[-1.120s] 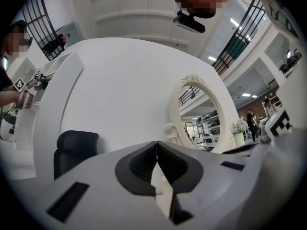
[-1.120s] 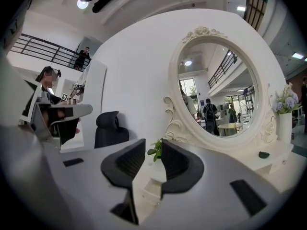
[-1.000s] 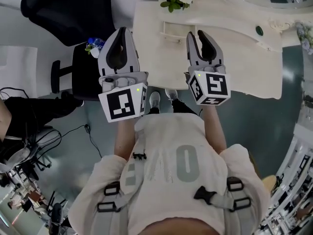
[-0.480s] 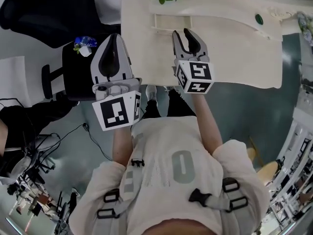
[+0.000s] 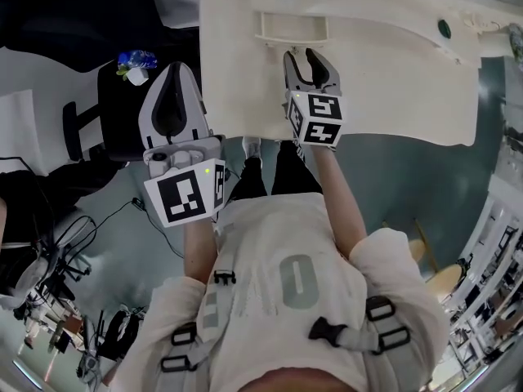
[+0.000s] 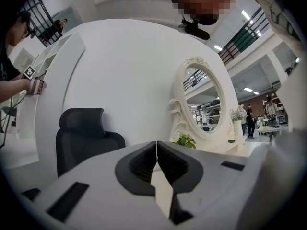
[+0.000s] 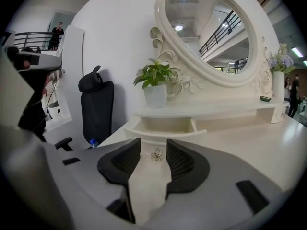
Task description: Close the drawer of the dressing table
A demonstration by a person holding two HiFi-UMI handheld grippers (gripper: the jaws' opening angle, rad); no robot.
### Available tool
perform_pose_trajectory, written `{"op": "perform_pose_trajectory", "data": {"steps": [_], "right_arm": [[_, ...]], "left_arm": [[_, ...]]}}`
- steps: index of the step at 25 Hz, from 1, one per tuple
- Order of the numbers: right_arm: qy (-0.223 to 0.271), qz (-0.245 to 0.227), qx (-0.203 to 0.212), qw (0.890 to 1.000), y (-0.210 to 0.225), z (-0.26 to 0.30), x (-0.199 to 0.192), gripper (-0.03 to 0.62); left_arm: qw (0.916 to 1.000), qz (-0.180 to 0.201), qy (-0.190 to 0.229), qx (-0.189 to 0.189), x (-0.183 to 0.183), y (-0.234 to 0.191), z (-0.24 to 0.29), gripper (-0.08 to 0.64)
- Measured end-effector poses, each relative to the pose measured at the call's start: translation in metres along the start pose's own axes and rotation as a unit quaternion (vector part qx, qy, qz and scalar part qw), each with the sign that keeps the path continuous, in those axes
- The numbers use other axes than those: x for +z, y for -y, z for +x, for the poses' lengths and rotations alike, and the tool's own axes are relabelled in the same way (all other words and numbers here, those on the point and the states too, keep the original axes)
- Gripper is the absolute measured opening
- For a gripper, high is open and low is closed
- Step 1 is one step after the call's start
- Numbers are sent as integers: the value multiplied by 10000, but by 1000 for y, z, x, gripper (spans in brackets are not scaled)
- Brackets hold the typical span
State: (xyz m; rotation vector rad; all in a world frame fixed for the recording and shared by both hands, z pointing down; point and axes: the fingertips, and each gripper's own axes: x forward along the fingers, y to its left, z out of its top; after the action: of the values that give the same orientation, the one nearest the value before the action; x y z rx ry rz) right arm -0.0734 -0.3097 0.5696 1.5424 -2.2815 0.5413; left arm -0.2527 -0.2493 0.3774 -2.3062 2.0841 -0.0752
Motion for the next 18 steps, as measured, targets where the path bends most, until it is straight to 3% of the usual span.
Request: {"op": "perform_pose_trajectory", "data": {"steps": [6,18], "right_arm": [[-410,163,-190,9988,5,12,-23,163],[-529,163,-477,9973,9,22,-32,124]], "left_arm": [[9999,20,-123,66,-11,-6,-4,20],[9998,33,-190,45,-17,-17,-4,20]]}}
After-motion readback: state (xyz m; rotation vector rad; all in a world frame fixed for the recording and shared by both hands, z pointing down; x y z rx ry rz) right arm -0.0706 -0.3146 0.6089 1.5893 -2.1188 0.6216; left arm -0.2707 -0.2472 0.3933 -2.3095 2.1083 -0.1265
